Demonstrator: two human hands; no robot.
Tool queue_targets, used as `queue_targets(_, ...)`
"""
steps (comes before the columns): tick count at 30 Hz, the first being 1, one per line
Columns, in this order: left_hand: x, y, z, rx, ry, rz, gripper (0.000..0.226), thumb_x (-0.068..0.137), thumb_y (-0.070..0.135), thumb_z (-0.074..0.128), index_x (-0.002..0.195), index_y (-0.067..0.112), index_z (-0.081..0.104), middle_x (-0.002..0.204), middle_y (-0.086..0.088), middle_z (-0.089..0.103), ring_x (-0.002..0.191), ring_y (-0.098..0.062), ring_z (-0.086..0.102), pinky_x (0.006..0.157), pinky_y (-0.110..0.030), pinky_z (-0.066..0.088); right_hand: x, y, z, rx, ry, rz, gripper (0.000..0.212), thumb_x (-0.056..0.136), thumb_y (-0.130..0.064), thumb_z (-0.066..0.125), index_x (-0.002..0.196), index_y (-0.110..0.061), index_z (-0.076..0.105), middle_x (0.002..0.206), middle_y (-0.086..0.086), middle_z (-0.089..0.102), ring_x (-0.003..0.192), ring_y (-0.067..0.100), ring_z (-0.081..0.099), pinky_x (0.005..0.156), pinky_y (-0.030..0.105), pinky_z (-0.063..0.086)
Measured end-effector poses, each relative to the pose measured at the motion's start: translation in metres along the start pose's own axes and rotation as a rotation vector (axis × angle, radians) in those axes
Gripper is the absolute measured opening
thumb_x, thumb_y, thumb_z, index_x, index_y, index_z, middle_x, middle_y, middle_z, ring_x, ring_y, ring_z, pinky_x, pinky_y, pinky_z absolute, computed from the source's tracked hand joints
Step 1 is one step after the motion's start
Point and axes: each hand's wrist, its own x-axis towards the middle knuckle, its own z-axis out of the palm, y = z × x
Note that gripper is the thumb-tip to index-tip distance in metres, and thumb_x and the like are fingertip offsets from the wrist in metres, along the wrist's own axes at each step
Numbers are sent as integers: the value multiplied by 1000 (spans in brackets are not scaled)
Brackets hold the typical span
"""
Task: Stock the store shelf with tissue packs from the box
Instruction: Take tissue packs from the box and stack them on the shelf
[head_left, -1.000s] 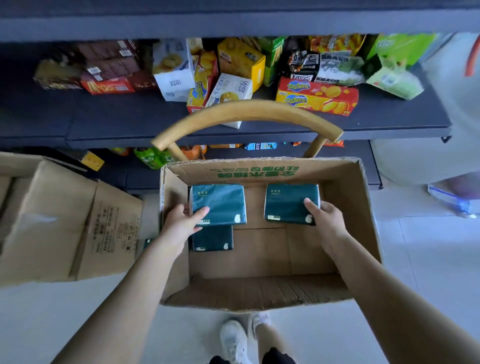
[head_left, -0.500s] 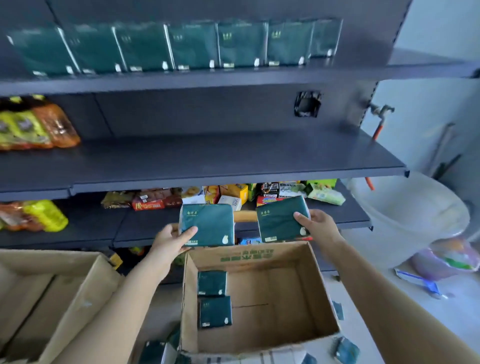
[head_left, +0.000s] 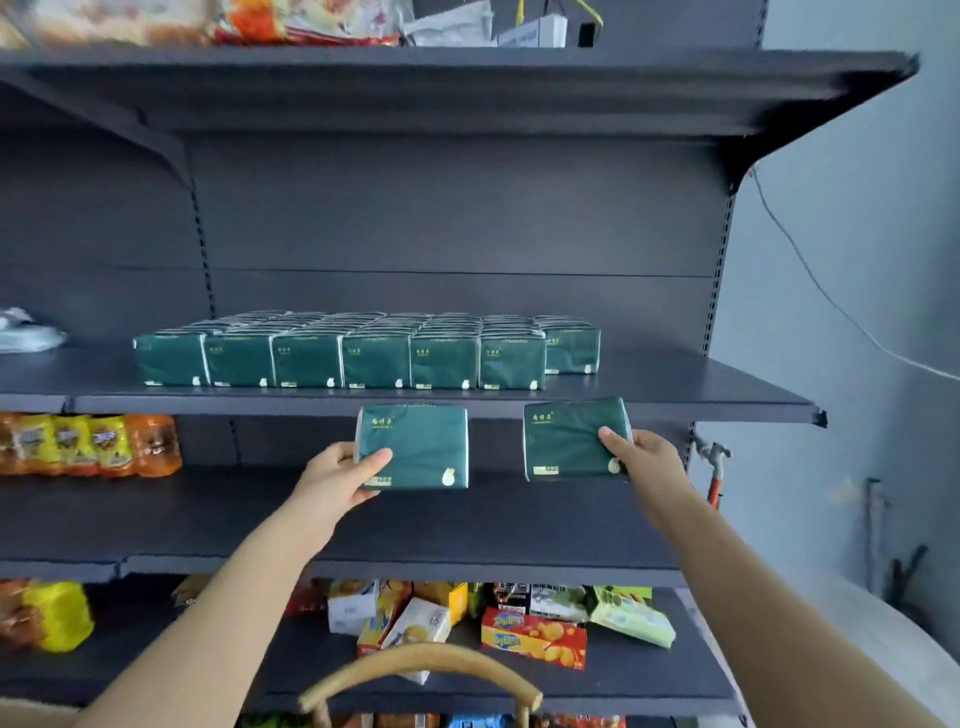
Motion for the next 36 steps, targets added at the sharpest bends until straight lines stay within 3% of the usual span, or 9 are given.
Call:
queue_targets(3, 11, 21, 31, -10, 7, 41, 25, 85, 13, 68, 107, 4, 57, 98, -6, 65, 87, -15, 63, 75, -26, 52, 37, -20, -20, 7, -25, -55, 24, 88, -25, 65, 94, -1, 66, 93, 13, 68, 83, 23, 62, 79, 34, 49)
queue_targets(7, 28, 34, 71, -36, 12, 69, 19, 85, 14, 68, 100, 8, 59, 97, -5, 65, 88, -15, 63, 77, -27, 52, 82, -35, -36, 12, -49, -89, 23, 89, -22, 65, 98, -1, 65, 91, 10, 69, 77, 18, 65, 63, 24, 48)
queue_targets(14, 74, 35, 121, -18, 8, 63, 24, 84, 15, 69, 104, 6, 59, 103, -8, 65, 93, -17, 63, 80, -29, 52, 149, -26, -41, -11, -7, -89, 29, 85, -30, 67, 100, -5, 65, 81, 5, 69, 80, 19, 64, 74, 30, 49)
queue_targets(18, 108, 37, 140, -11, 3, 83, 27, 84, 18, 70, 106, 7, 59, 105, -6, 65, 99, -19, 62, 90, -34, 50, 187, -29, -39, -35, 46, -126, 15, 82, -27, 72, 88, -16, 63, 86, 3, 69, 86, 21, 66, 88, 42, 53)
queue_targets(21, 133, 39, 146, -12, -10, 97, 29, 82, 18, 72, 107, 8, 59, 105, -5, 66, 103, -19, 62, 93, -35, 50, 215, -30, -28, -100, 67, -159, 11, 84, -19, 70, 80, -21, 60, 87, 1, 67, 82, 20, 64, 86, 43, 54)
queue_targets(25, 165, 44, 147, -24, -35, 118, 28, 81, 15, 73, 104, 12, 58, 106, -5, 68, 104, -21, 63, 98, -41, 47, 253, -24, -3, -162, 90, -175, 25, 85, -15, 68, 107, -7, 59, 96, 3, 64, 77, 12, 59, 69, 26, 47)
queue_targets(28, 184, 47, 147, -74, -61, 120, 29, 80, 13, 72, 106, 13, 58, 109, -6, 68, 106, -23, 63, 100, -42, 45, 277, -15, 15, -222, 123, -178, 28, 87, -18, 65, 112, -8, 55, 100, 2, 62, 71, 11, 58, 65, 25, 42)
queue_targets(31, 194, 46, 149, -88, -103, 141, 32, 81, 16, 71, 111, 13, 57, 109, -3, 68, 107, -18, 62, 97, -35, 45, 295, 0, 26, -339, 146, -173, 31, 91, -23, 61, 118, -12, 51, 108, 3, 63, 85, 22, 61, 65, 26, 38)
queue_targets(36, 203, 40, 154, -91, -119, 158, 28, 83, 16, 69, 109, 15, 58, 107, -2, 69, 104, -16, 63, 99, -35, 44, 310, 9, 33, -503, 107, -156, 29, 92, -28, 58, 117, -13, 55, 98, 10, 68, 91, 26, 63, 65, 25, 36)
